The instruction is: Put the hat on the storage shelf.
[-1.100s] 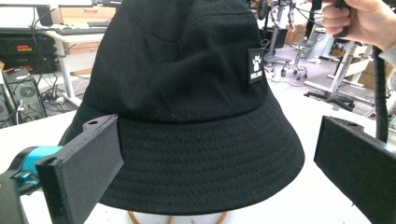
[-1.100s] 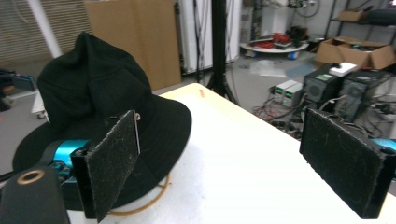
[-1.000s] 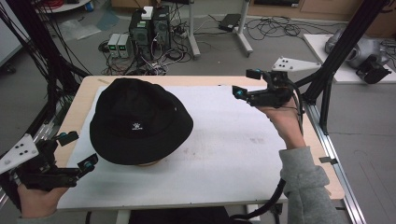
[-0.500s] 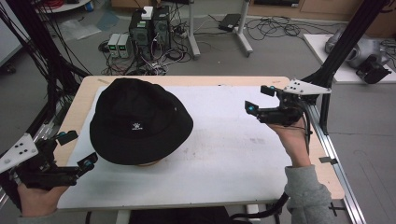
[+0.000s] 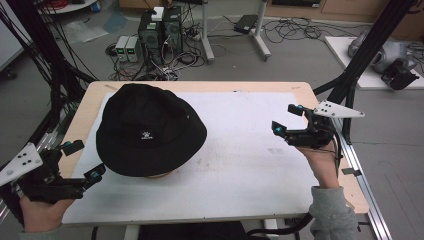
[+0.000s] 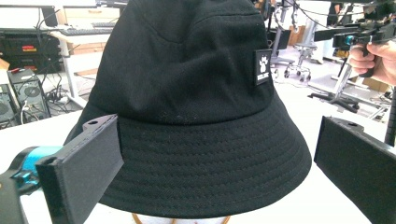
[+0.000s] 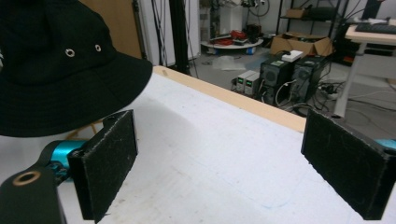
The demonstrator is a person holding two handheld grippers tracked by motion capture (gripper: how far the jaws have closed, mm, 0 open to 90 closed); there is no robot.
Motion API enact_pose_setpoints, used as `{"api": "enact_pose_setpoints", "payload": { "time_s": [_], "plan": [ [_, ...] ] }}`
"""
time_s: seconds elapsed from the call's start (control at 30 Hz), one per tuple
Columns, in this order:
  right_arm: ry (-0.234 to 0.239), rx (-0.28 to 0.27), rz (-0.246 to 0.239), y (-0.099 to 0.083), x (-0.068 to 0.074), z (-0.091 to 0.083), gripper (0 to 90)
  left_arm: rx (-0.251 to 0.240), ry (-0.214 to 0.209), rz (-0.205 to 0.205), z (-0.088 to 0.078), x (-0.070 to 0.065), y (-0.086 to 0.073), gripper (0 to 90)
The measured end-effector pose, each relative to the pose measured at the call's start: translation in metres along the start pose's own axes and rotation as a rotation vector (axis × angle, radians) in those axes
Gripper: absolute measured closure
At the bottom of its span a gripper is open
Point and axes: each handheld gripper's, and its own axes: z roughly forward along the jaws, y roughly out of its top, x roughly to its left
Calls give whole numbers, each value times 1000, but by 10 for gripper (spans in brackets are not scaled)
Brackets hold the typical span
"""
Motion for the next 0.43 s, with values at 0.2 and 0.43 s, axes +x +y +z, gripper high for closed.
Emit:
{"api": "enact_pose_setpoints", "payload": {
  "time_s": [0.2, 0.43],
  "plan": [
    [-16, 2, 21, -4, -4, 0, 100, -7, 17, 10, 1, -2, 2, 17],
    [-28, 23, 11, -6, -2, 2, 100, -16, 40, -1, -2, 0, 2, 17]
  ]
}}
